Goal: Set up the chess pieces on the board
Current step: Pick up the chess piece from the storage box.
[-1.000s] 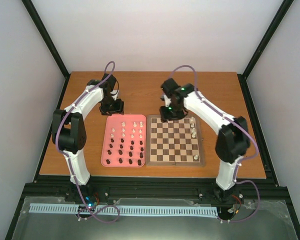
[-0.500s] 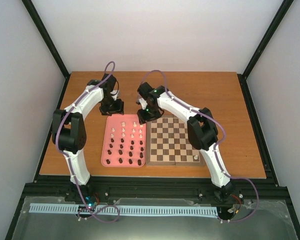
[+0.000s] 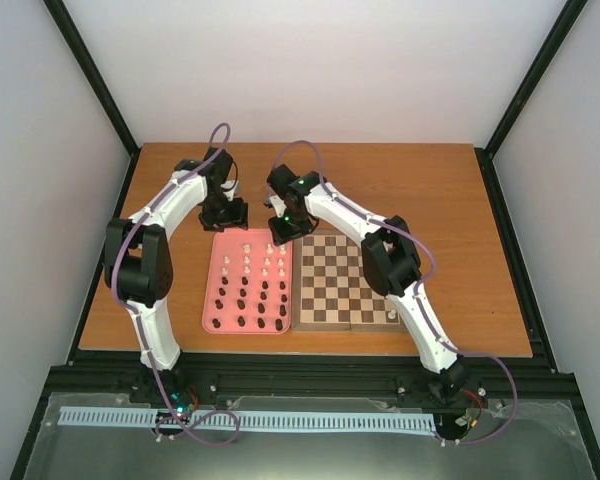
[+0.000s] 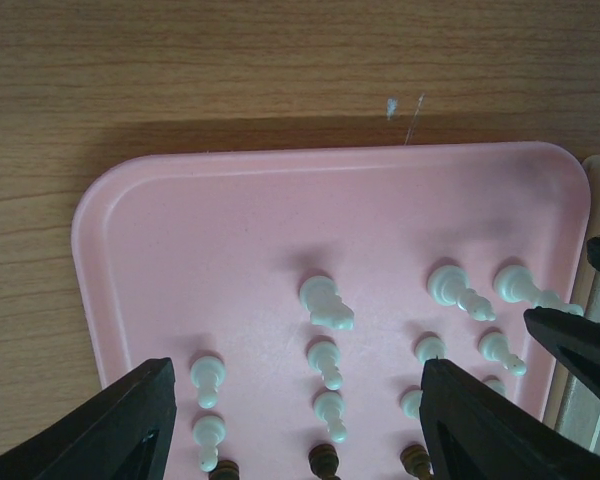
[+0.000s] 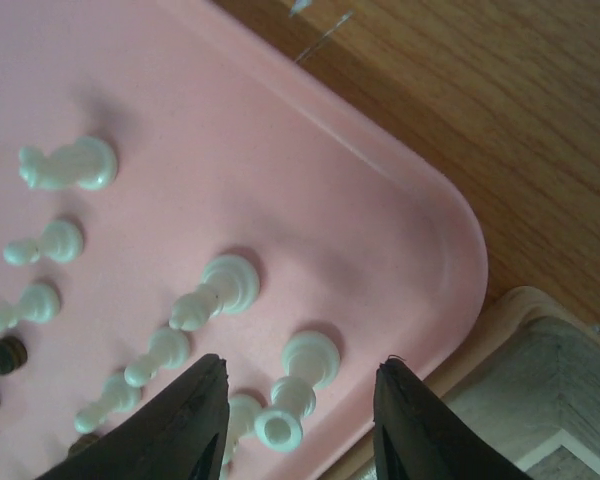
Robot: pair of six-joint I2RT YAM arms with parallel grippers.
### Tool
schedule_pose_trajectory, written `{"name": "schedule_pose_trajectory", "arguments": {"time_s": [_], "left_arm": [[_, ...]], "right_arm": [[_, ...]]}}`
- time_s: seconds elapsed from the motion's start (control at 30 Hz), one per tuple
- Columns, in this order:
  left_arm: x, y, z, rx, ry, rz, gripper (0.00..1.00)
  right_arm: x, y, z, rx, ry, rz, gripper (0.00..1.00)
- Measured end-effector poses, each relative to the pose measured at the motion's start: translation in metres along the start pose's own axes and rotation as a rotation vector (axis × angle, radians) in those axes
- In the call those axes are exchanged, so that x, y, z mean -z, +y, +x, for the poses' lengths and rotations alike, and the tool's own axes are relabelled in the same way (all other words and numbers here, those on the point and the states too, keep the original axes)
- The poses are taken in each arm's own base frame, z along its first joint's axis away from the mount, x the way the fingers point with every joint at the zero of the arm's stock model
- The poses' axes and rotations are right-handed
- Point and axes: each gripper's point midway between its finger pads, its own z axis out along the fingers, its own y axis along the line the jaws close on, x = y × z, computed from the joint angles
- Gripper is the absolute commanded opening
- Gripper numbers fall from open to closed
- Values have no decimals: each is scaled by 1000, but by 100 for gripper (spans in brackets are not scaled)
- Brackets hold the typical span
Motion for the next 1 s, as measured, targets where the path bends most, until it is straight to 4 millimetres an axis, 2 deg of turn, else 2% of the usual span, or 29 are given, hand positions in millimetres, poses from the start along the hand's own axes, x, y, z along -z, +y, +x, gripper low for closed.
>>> {"name": "schedule_pose_trajectory", "arguments": {"time_s": [0.13, 0.43, 1.0], "left_arm": [[-2, 0, 0, 0, 5, 0, 76], [-6, 0, 1, 2, 16, 3, 75], [-9, 1, 2, 4, 26, 1, 75]], "right_arm": [[-1, 0, -2, 3, -2, 0, 35], [-4, -1, 3, 2, 25, 2, 34], [-6, 4, 10, 28, 49, 7, 3]]}}
